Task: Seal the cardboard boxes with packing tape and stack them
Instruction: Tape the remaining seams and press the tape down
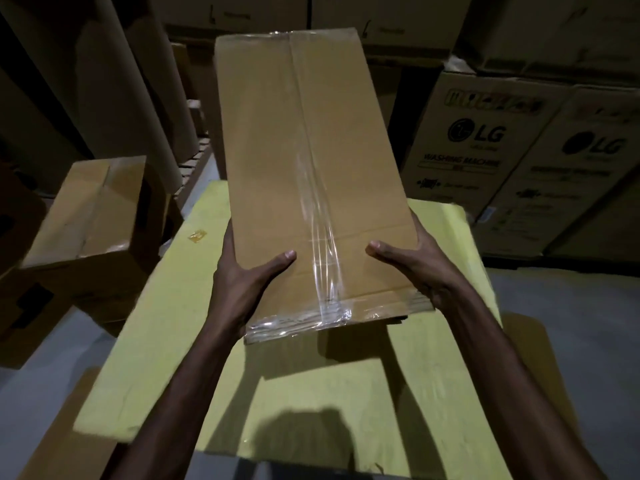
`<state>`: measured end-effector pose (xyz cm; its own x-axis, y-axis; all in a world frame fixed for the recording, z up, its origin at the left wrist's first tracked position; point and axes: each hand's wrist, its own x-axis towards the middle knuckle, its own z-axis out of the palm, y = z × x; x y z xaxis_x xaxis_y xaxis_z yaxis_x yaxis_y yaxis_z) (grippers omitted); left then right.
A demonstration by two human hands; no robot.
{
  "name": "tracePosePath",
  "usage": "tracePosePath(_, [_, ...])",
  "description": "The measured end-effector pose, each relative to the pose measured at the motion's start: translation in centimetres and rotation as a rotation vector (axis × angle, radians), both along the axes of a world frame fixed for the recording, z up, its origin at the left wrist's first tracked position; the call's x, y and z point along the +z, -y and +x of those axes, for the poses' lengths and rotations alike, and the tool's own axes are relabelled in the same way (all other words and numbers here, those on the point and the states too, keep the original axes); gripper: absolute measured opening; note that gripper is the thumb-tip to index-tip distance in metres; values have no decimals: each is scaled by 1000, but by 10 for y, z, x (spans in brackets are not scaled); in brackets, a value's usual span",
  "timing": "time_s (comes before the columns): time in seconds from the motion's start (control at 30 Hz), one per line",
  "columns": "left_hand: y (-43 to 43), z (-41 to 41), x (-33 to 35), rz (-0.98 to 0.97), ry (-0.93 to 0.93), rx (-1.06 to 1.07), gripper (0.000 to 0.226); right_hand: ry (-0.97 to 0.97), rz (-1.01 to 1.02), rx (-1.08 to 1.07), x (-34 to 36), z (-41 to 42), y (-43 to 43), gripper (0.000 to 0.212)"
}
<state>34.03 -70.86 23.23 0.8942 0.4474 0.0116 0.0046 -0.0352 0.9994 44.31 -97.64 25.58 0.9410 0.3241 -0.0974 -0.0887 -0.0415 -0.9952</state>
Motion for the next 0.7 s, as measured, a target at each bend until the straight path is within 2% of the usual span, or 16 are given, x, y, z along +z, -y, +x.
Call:
tracePosePath(0.13, [66,24,11,45,23,-104,92,2,55,-109,9,-7,74,74])
tracePosePath(0.23, [135,43,14,76,41,-180,94,-18,64,-176,9,-4,147,76])
tracePosePath(0.3, [190,56,13,90,46,-217,95,-25,76,-216,6,-3,205,79])
tracePosePath(0.7, [539,131,-11,118,29,-440,94,-46,28,-507,-3,1,549,57])
